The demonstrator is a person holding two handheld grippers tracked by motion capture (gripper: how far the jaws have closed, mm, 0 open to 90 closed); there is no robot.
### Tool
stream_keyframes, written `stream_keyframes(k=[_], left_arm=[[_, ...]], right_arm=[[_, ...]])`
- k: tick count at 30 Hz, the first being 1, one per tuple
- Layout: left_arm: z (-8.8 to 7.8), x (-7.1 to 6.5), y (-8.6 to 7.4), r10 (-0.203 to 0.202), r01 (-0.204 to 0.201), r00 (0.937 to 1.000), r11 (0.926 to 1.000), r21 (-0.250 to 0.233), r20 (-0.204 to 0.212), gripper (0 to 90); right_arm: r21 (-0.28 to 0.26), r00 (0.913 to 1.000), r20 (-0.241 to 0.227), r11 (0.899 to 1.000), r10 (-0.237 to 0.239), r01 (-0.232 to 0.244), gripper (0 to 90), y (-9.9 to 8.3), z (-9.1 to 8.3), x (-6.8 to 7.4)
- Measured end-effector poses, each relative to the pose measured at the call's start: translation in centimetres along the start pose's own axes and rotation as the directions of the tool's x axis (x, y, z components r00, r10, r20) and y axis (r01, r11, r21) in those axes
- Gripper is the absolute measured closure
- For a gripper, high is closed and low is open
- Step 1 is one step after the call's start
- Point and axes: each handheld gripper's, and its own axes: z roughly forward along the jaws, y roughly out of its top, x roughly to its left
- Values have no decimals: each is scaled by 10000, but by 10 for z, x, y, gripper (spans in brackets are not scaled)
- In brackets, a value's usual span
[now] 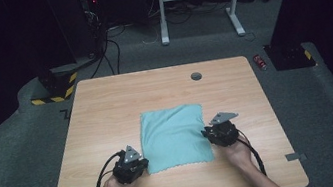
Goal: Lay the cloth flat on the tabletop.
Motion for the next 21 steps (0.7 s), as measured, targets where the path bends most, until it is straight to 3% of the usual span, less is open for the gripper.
stream_keyframes(k=[5,7,11,13,16,19,21], left_arm=[[-8,4,-7,-415,415,9991,9990,-173,31,761],[-12,2,-7,-759,766,9970,9962,-404,176,681],[-14,-5,-2,-698,696,9976,9958,-602,-14,530],[-11,-10,1,-545,540,9985,9967,-601,-65,501],[-3,-13,2,-420,408,9986,9985,-361,-328,529],[1,-10,0,-379,370,9979,9992,-176,-531,630],[2,-8,-2,-623,616,9972,9980,-158,-418,720]], right_arm=[[90,9994,-266,9997,-239,242,729,-18,-13,10],[251,9992,-240,9992,-305,311,719,-24,-16,14],[461,9990,-287,9983,-342,355,690,-33,-17,19],[496,9990,-265,9981,-354,367,676,-37,-17,21],[472,9989,-331,9983,-331,347,671,-42,-17,23],[377,9985,-367,9985,-394,408,672,-43,-20,25],[202,9980,-443,9987,-462,472,686,-44,-23,27]])
